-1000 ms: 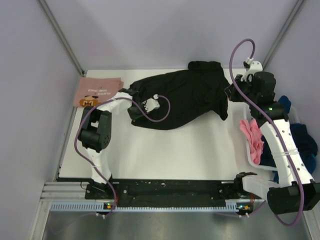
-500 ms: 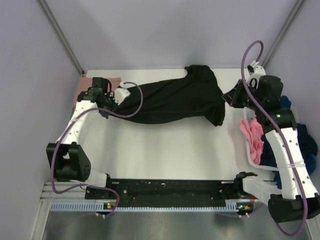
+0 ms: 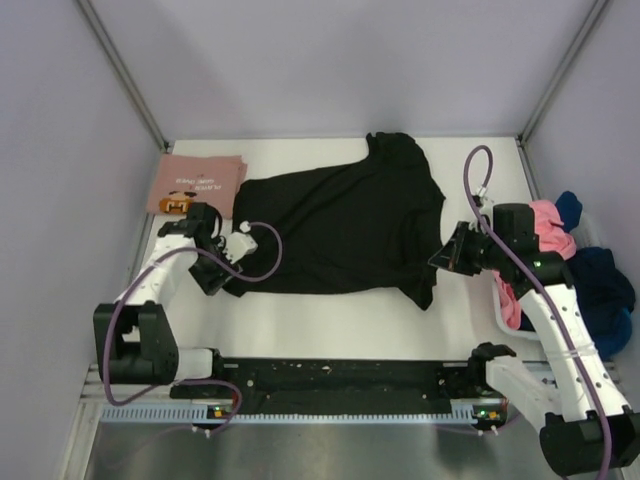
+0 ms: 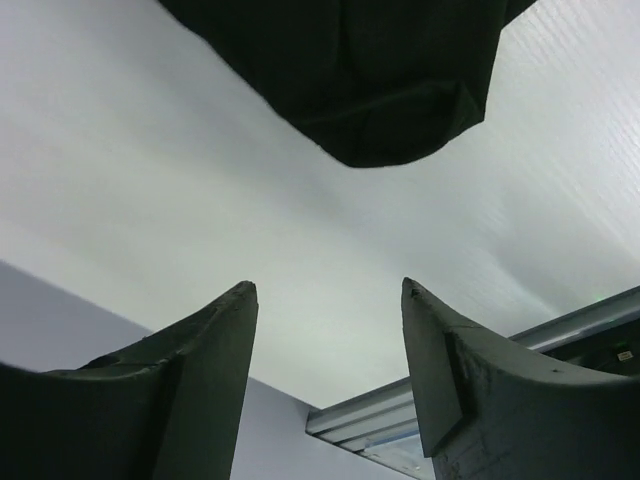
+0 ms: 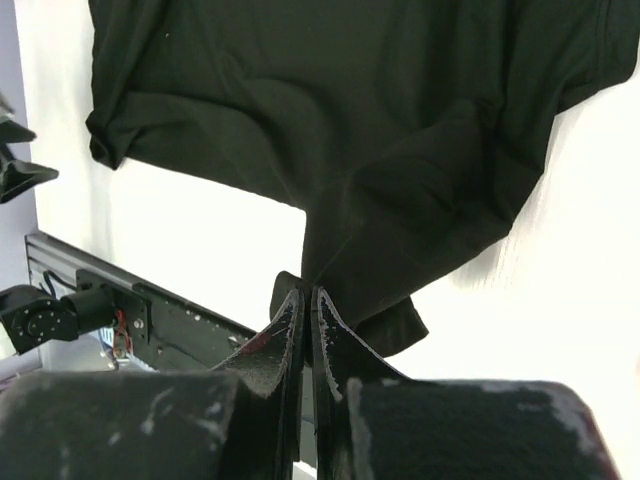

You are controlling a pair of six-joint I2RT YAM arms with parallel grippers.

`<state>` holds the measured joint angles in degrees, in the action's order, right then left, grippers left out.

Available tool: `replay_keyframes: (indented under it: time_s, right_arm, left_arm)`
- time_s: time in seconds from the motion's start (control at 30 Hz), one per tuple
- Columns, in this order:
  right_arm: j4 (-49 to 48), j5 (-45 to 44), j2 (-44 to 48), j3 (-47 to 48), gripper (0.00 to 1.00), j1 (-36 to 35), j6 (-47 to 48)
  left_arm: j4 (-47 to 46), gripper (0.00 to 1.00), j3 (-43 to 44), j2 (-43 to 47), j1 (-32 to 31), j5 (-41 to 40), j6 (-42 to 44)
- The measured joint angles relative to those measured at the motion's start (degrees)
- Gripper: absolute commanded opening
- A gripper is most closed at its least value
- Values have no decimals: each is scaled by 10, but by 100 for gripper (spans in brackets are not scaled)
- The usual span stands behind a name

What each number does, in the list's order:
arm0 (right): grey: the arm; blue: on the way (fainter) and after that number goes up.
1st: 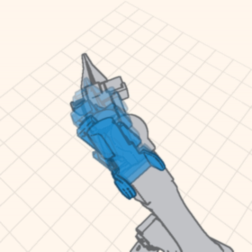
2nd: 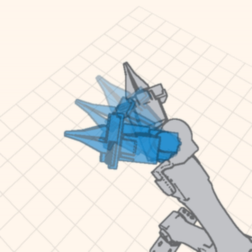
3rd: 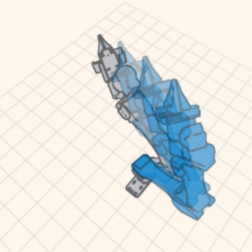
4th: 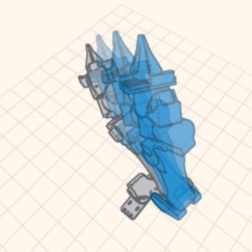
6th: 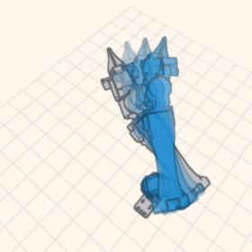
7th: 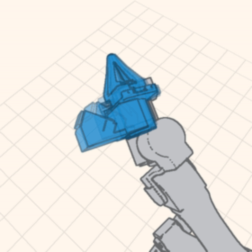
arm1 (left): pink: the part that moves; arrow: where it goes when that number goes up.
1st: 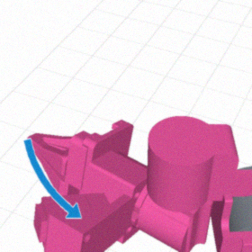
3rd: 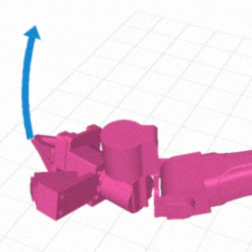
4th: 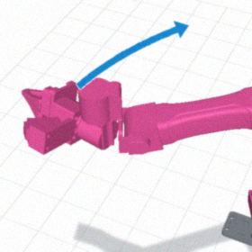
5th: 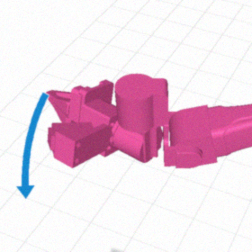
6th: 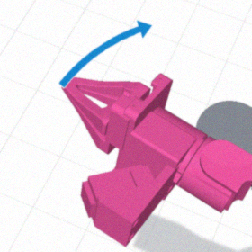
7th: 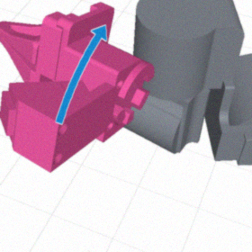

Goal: Fold and stack the t-shirts
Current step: Flatten out the tshirt

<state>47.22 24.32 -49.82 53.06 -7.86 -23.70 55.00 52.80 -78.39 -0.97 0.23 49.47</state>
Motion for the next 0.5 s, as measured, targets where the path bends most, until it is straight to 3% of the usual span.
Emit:
replay_keyframes:
  time_s: [0.2, 0.37, 0.5]
  right_arm:
    - [8, -7, 2, -7, 0, 0, 3]
    - [10, -23, -3, -7, 0, 0, 13]
    - [20, -33, -3, -7, 0, 0, 23]
  left_arm:
    - [29, 56, 27, 98, -12, 30, 32]
    - [56, 61, 34, 138, -41, 83, 65]
    - [40, 61, -9, 140, -55, 90, 92]
